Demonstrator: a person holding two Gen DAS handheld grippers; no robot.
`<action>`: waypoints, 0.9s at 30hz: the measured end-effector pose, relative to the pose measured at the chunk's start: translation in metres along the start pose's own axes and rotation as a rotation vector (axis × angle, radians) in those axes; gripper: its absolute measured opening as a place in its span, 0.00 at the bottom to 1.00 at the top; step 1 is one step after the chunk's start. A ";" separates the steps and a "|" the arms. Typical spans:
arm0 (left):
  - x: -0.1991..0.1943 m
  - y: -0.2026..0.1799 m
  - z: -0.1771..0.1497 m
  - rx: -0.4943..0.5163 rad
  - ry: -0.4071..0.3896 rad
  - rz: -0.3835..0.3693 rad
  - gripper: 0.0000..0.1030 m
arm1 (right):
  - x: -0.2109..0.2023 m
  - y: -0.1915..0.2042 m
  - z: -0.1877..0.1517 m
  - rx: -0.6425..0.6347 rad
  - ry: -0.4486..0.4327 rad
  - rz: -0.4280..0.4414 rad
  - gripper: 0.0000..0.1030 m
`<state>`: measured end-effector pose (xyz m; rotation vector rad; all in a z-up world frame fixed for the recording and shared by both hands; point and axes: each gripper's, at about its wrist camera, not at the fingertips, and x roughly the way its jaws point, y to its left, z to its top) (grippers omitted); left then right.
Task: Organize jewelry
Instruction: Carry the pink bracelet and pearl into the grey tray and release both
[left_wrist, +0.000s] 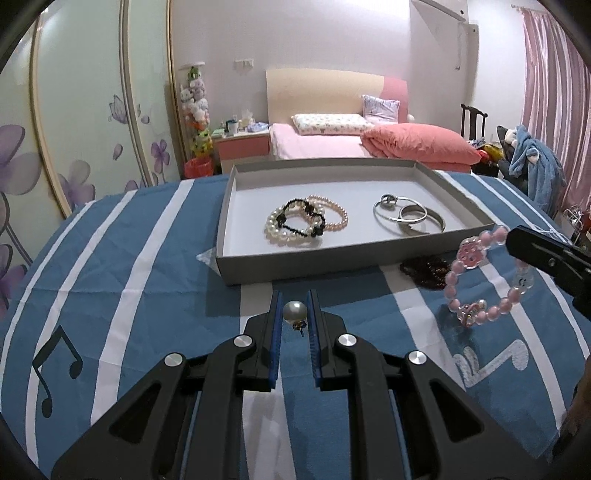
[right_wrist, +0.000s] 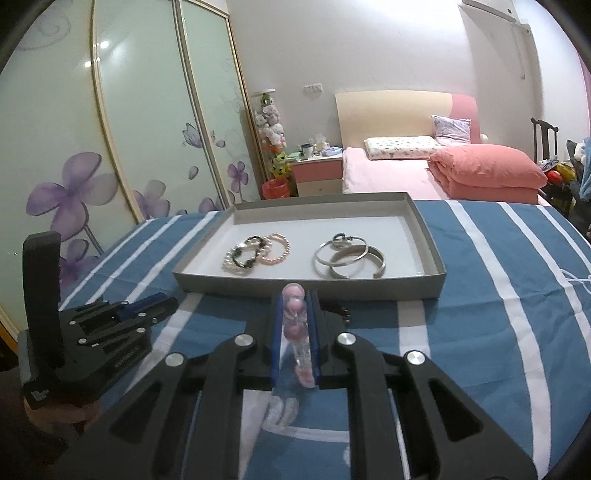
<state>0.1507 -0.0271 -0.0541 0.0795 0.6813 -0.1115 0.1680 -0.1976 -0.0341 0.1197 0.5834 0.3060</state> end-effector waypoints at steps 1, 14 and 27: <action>-0.001 -0.001 0.001 0.002 -0.007 -0.001 0.14 | 0.000 0.001 0.000 0.001 -0.003 0.004 0.13; -0.026 -0.009 0.006 0.011 -0.122 -0.003 0.14 | -0.016 0.013 0.009 0.020 -0.082 0.013 0.13; -0.043 -0.009 0.025 -0.019 -0.223 0.024 0.14 | -0.037 0.027 0.031 -0.036 -0.257 -0.097 0.13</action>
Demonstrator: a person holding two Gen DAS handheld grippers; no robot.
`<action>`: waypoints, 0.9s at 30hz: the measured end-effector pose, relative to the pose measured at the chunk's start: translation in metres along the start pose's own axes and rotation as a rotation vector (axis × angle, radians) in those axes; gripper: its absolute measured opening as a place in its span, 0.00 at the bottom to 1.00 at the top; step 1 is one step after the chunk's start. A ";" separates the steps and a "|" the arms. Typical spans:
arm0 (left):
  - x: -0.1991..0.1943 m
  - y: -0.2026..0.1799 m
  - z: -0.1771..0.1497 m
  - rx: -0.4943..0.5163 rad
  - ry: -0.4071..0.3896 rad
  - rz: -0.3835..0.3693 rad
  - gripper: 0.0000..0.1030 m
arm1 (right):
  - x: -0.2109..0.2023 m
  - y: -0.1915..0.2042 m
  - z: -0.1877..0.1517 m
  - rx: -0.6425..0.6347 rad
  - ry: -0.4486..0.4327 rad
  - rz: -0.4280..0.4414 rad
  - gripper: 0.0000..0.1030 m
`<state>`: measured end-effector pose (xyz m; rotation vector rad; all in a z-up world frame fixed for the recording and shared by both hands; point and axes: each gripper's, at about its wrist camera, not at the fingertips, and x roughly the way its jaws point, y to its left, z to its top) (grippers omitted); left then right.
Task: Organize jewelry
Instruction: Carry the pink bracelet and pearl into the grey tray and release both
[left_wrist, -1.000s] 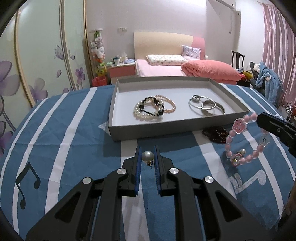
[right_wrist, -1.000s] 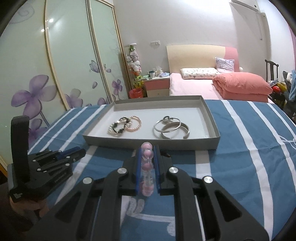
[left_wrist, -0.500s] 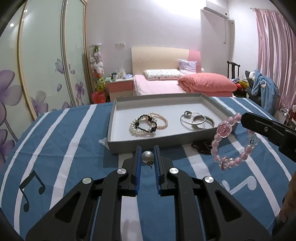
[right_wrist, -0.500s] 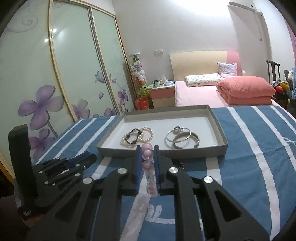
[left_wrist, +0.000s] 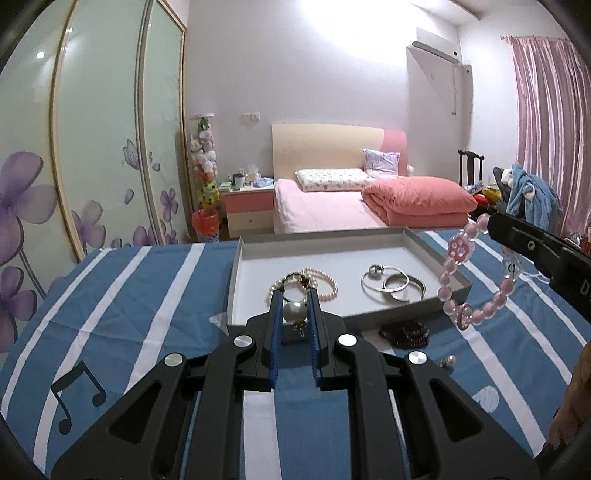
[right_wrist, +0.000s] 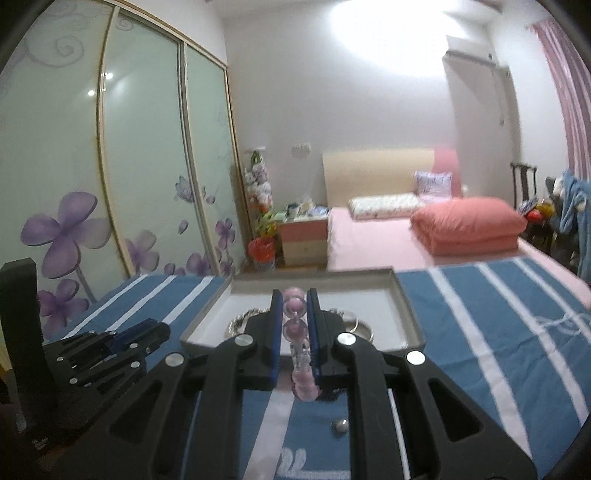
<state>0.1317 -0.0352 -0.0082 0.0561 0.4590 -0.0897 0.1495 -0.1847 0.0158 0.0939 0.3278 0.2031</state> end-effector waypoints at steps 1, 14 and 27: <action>0.000 0.000 0.002 -0.001 -0.006 0.001 0.14 | 0.000 0.001 0.002 -0.006 -0.010 -0.005 0.13; 0.006 -0.002 0.007 -0.007 -0.020 -0.001 0.14 | 0.013 0.000 0.011 -0.008 -0.033 -0.019 0.13; 0.038 -0.001 0.028 -0.025 -0.039 -0.011 0.14 | 0.055 -0.008 0.030 0.016 -0.027 -0.041 0.13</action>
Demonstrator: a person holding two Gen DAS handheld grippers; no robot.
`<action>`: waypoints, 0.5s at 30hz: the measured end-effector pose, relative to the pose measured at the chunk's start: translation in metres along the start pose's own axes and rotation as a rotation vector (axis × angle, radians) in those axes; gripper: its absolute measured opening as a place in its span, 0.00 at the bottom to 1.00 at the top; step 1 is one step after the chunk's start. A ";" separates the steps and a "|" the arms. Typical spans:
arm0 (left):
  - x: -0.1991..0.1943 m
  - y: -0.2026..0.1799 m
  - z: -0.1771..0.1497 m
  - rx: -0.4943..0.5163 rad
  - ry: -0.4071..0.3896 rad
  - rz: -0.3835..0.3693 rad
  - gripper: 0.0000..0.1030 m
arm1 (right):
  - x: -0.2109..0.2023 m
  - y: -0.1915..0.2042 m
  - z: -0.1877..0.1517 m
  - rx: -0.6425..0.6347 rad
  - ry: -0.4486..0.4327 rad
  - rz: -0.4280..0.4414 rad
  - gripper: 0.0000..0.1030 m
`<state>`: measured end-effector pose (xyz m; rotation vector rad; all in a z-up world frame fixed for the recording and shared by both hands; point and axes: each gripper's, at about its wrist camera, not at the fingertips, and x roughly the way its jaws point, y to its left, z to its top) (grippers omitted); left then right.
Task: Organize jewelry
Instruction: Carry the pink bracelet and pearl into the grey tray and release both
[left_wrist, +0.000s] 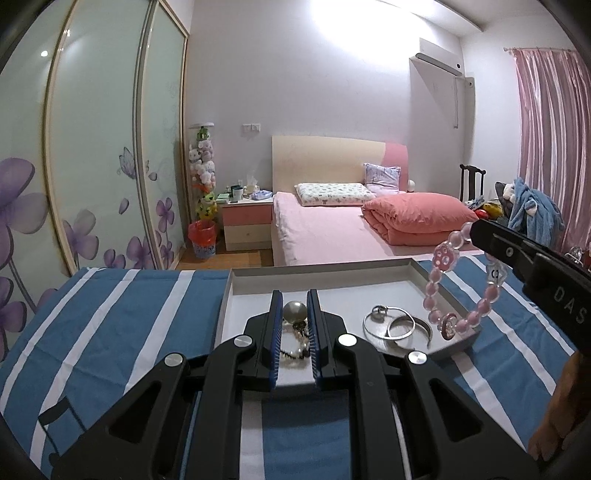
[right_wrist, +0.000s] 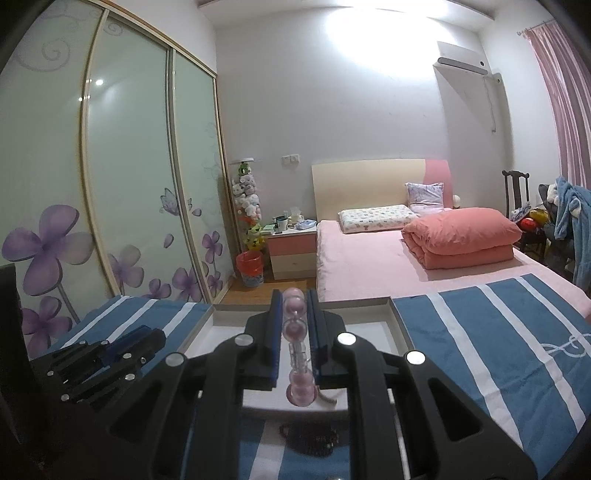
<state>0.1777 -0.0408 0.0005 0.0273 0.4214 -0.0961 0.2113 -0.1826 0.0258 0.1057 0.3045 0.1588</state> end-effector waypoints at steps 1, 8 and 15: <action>0.005 0.000 0.001 -0.002 0.004 0.004 0.14 | 0.003 -0.001 0.000 0.000 0.001 -0.002 0.13; 0.042 0.001 0.001 -0.014 0.046 0.010 0.14 | 0.050 -0.007 0.002 0.048 0.060 0.007 0.13; 0.071 -0.001 0.002 -0.009 0.071 0.008 0.14 | 0.093 -0.013 -0.003 0.080 0.132 0.031 0.13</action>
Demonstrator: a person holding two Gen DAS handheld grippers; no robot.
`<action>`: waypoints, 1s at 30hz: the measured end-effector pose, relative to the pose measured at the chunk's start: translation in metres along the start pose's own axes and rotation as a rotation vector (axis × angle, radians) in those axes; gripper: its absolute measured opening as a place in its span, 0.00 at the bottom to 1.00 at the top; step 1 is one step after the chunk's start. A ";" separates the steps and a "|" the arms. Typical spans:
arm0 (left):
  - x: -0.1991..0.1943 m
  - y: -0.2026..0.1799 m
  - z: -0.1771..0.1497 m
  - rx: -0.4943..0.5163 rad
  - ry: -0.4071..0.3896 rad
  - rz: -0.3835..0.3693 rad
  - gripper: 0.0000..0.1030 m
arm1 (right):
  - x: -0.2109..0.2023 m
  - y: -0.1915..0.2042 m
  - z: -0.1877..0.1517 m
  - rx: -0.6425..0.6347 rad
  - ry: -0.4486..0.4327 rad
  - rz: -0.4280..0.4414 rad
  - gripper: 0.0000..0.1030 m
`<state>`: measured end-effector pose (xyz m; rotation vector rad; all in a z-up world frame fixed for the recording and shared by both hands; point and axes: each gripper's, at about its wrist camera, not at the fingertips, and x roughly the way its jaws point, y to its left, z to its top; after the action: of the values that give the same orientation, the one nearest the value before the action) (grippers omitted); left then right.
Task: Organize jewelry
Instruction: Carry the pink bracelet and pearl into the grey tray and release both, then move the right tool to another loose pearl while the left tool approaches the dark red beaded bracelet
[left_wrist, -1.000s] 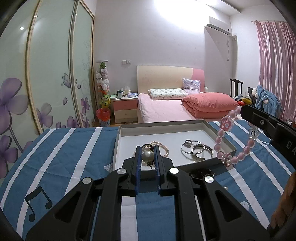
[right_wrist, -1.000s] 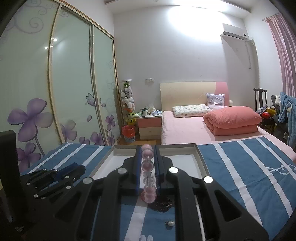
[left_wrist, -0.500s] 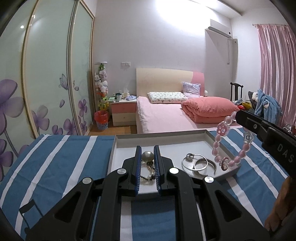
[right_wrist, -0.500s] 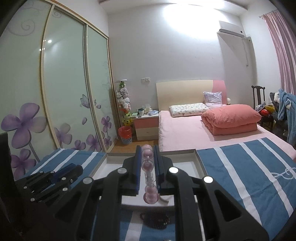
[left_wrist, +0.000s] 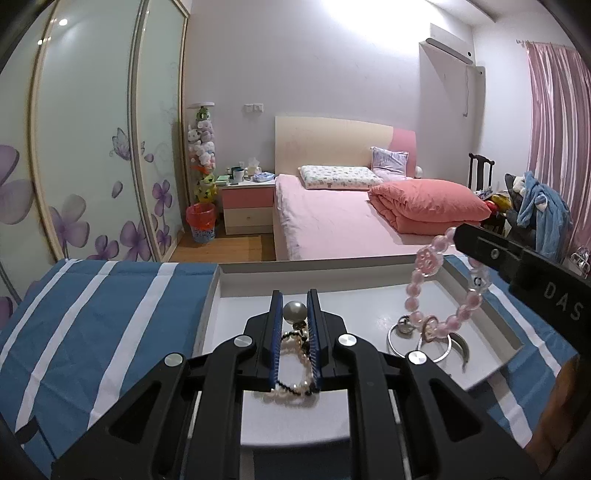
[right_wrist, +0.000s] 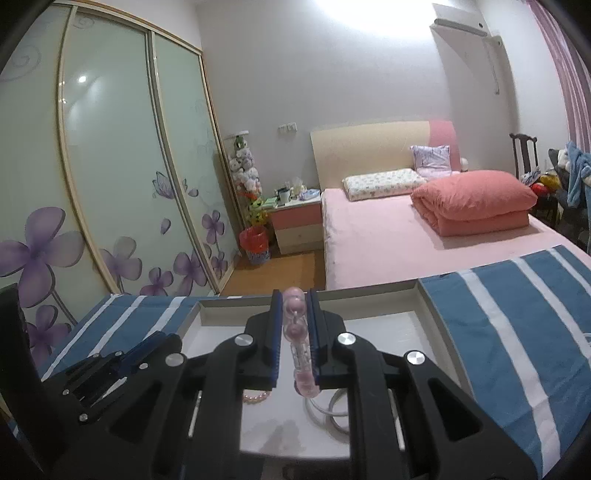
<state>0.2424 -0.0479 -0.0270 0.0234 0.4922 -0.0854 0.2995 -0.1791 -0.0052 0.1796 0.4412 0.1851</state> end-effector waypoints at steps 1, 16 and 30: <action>0.002 0.000 0.000 0.002 0.002 -0.001 0.14 | 0.005 0.000 0.000 0.005 0.008 0.000 0.13; 0.016 0.013 0.008 -0.056 0.030 -0.058 0.30 | 0.019 -0.046 -0.004 0.141 0.092 -0.025 0.30; -0.042 0.046 -0.009 -0.094 0.037 -0.044 0.37 | -0.042 -0.048 -0.031 0.073 0.136 -0.036 0.30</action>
<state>0.2058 0.0018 -0.0151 -0.0778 0.5330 -0.1054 0.2555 -0.2299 -0.0259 0.2315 0.5862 0.1468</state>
